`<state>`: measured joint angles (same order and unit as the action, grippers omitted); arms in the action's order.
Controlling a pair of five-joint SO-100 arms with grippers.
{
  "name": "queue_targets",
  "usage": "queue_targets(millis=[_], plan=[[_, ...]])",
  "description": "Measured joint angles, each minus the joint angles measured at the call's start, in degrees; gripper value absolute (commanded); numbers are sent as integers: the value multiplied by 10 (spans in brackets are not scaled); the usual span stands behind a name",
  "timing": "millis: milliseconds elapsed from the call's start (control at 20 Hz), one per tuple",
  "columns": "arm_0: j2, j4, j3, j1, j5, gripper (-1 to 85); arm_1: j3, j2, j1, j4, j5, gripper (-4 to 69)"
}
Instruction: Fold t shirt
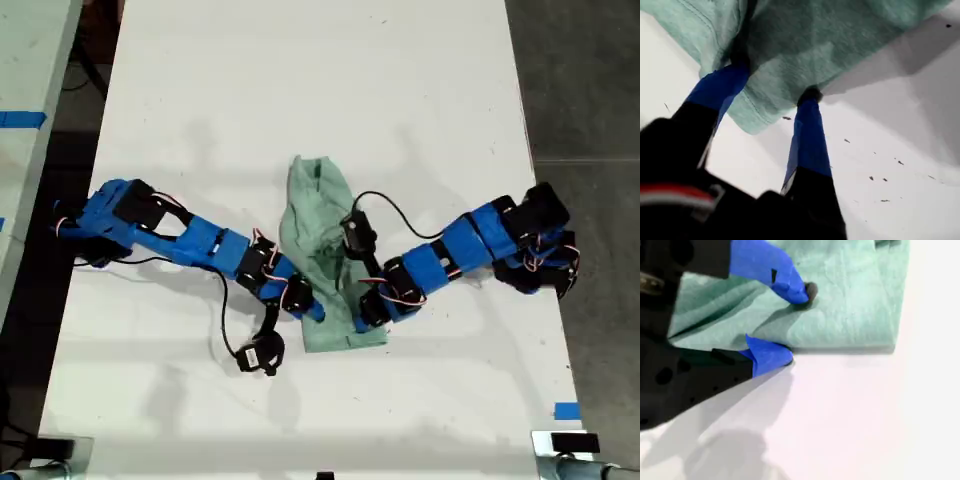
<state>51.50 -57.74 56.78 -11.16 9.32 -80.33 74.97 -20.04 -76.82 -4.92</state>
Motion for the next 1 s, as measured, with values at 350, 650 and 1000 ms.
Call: queue_targets(millis=[350,650,1000], plan=[[74,-8,-11,-1,-120,-3,231,-69,-6,-105,-34,-17],[269,-136,19,90,-201,-3,200,142,117,-108,-178,-6],[527,-163,278,330,-258,296,195,213,347,-101,-375,258]])
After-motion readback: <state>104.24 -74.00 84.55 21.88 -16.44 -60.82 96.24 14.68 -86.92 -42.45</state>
